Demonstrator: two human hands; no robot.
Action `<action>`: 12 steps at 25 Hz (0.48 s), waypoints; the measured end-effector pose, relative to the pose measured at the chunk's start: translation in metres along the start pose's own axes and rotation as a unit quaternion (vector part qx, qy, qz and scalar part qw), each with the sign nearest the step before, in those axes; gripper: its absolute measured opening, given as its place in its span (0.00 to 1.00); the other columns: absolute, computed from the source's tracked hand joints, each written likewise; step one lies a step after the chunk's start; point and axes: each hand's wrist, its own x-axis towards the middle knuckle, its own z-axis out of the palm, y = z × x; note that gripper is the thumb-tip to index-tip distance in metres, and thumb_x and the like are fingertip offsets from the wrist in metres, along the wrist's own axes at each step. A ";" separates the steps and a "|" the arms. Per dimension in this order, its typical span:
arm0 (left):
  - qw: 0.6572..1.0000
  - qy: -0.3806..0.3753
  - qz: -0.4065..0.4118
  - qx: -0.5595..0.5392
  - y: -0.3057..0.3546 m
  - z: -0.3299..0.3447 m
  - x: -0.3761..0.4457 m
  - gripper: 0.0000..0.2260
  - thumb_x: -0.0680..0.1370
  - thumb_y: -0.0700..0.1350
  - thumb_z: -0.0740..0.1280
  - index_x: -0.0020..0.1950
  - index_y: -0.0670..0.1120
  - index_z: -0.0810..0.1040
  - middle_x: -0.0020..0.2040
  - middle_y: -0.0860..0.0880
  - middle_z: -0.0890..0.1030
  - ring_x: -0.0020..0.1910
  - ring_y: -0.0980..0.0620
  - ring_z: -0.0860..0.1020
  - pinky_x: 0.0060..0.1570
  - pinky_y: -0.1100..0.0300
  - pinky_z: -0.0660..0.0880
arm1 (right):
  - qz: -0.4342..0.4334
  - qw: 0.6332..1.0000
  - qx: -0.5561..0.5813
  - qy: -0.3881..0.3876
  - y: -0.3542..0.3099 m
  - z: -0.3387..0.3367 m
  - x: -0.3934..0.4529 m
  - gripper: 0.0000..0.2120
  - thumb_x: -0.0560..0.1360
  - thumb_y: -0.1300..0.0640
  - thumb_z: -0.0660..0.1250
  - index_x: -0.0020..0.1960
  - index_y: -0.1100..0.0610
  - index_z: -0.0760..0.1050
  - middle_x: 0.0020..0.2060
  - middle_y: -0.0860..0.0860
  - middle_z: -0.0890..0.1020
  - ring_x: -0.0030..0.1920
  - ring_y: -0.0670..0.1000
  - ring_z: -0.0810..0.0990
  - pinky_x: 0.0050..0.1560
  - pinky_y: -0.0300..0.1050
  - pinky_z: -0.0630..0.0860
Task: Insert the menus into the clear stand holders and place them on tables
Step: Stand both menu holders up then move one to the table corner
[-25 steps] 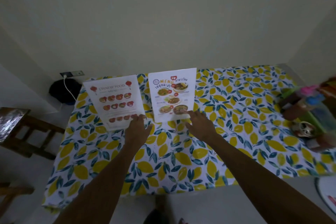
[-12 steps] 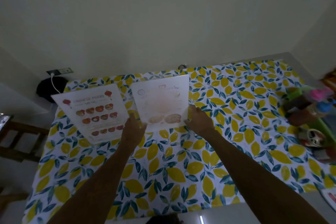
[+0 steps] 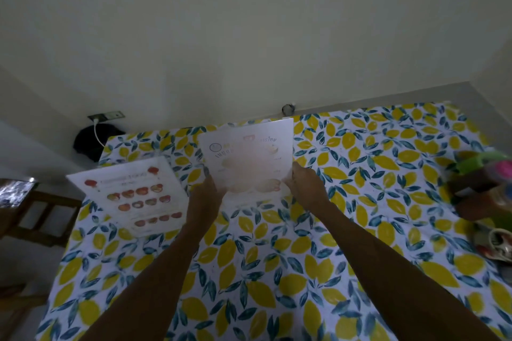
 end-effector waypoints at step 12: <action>0.999 0.009 0.030 -0.005 0.251 0.137 0.052 0.21 0.76 0.50 0.71 0.65 0.42 0.74 0.56 0.41 0.84 0.48 0.42 0.83 0.46 0.49 0.81 | -0.031 0.999 -0.023 0.023 0.200 -0.197 0.106 0.18 0.77 0.48 0.66 0.60 0.59 0.72 0.48 0.59 0.83 0.50 0.62 0.81 0.47 0.54 0.79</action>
